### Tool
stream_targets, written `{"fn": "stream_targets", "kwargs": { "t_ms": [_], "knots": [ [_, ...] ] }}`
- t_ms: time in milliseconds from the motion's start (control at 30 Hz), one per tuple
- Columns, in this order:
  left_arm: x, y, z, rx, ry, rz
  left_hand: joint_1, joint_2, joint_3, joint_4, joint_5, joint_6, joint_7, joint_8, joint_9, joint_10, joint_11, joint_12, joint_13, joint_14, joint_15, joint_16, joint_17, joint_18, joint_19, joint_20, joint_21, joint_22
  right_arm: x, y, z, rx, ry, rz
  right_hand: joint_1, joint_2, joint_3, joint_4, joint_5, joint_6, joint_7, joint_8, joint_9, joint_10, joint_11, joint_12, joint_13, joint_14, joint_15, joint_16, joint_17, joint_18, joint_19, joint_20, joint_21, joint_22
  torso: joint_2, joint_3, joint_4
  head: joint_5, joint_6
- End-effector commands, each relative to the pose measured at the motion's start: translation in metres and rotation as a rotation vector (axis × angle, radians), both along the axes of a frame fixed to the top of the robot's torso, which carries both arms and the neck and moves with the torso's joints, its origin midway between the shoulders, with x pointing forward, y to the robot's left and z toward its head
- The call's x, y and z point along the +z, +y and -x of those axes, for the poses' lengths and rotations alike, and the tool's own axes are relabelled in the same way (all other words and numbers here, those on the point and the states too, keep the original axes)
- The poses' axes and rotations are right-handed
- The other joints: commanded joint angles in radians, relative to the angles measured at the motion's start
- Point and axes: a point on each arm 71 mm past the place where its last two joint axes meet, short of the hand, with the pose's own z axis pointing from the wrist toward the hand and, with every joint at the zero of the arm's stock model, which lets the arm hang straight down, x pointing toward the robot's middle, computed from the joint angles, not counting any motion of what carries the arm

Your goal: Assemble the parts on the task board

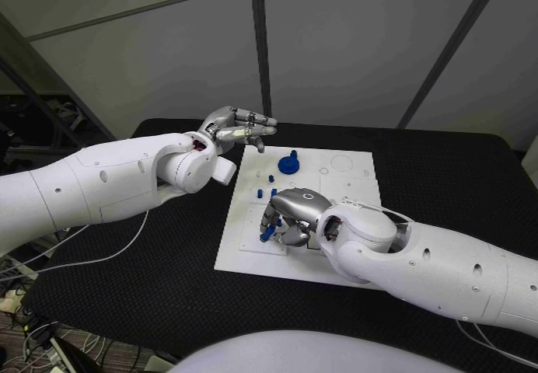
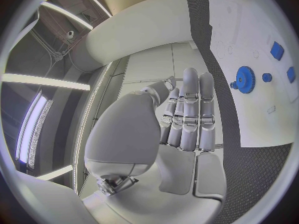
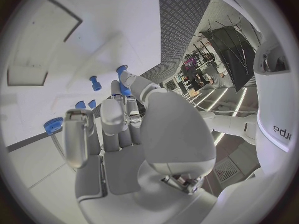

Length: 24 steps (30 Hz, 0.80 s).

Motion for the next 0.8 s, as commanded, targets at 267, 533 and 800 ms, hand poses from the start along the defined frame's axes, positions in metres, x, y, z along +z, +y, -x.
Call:
{"fn": "stream_targets", "kwargs": {
  "t_ms": [267, 533, 800],
  "knots": [
    [0.0010, -0.0010, -0.0002, -0.009, 0.000, 0.007, -0.004, 0.007, -0.003, -0.001, -0.004, 0.001, 0.003, -0.005, -0.001, -0.004, 0.002, -0.005, 0.000, -0.004, 0.001, -0.003, -0.001, -0.011, -0.005, 0.004, -0.005, -0.001, -0.0022, -0.0004, -0.0022, -0.010, -0.045, 0.059, -0.003, 0.006, 0.003, 0.001, -0.003, 0.001, 0.006, 0.004, 0.002, 0.026, -0.026, -0.001, 0.002, -0.002, -0.002, -0.004, -0.003, -0.008, 0.077, -0.004, 0.002, 0.221, 0.000, -0.0004, 0.0003, -0.003, -0.001],
    [0.0009, -0.0006, -0.0002, -0.009, 0.002, 0.006, -0.004, 0.007, -0.003, -0.001, -0.004, 0.001, 0.003, -0.005, -0.001, -0.004, 0.002, -0.005, 0.000, -0.004, 0.001, -0.003, -0.001, -0.011, -0.005, 0.004, -0.005, -0.001, -0.0049, 0.0031, 0.0038, 0.011, -0.065, 0.058, -0.009, 0.002, 0.004, -0.001, -0.009, -0.022, 0.013, -0.010, 0.007, 0.001, -0.019, -0.019, 0.003, -0.005, 0.003, -0.009, -0.013, -0.006, 0.074, -0.001, -0.003, 0.216, 0.000, -0.0007, 0.0014, -0.004, -0.001],
    [0.0006, -0.0005, 0.0000, -0.011, 0.006, 0.006, -0.005, 0.007, -0.003, -0.001, -0.004, 0.000, 0.003, -0.005, -0.001, -0.005, 0.002, -0.005, 0.000, -0.004, 0.001, -0.004, -0.001, -0.011, -0.005, 0.004, -0.006, -0.001, -0.0017, 0.0082, 0.0076, 0.030, -0.088, 0.003, -0.044, -0.034, 0.011, 0.007, -0.051, -0.121, 0.040, -0.051, -0.003, -0.123, 0.020, -0.046, -0.017, -0.020, 0.037, -0.038, -0.064, 0.011, 0.039, 0.027, -0.075, 0.164, 0.000, -0.0008, 0.0009, -0.003, 0.001]
  ]
}}
